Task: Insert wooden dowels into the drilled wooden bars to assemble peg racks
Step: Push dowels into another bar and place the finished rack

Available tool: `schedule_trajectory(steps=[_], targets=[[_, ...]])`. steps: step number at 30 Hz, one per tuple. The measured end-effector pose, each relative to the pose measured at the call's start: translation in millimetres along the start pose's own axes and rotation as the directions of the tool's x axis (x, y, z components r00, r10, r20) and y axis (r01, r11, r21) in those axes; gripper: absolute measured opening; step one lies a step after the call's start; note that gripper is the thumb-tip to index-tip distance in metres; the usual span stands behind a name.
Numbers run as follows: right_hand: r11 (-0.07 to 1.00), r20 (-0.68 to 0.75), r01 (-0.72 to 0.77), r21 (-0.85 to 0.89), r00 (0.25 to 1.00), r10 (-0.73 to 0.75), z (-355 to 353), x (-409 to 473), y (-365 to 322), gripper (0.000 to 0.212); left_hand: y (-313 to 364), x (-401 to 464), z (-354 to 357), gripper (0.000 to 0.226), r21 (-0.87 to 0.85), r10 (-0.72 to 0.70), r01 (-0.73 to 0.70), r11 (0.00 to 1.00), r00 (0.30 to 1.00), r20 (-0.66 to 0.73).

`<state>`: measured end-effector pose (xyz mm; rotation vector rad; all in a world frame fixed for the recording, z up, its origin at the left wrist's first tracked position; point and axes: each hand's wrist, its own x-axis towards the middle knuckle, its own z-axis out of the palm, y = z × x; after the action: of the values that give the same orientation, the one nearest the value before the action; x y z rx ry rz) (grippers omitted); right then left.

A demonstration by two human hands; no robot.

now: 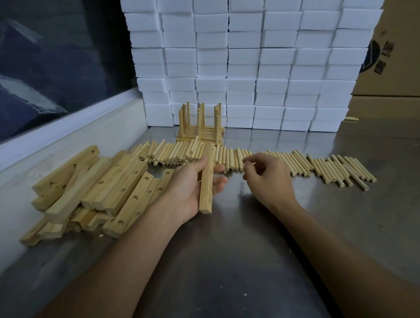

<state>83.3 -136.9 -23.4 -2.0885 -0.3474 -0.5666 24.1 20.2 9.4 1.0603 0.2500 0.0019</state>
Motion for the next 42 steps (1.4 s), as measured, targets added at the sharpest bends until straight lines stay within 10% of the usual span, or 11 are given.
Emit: schedule_trajectory(steps=[18, 28, 42], targets=[[0.981, -0.02, -0.161, 0.106, 0.986, 0.164, -4, 5, 7, 0.016, -5, 5, -5, 0.033, 0.051, -0.027, 0.027, 0.998, 1.0, 0.0], [0.892, 0.104, 0.022, -0.452, 0.994, 0.028, 16, 20, -3, 0.045, -8, 9, -7, 0.036, 0.043, -0.012, 0.012, 0.999, 1.0, 0.017], [0.864, 0.01, -0.253, -0.435, 0.958, 0.285, 42, 38, -15, 0.023, -9, 10, -8, 0.038, 0.07, -0.014, 0.012, 0.997, 0.999, 0.03]])
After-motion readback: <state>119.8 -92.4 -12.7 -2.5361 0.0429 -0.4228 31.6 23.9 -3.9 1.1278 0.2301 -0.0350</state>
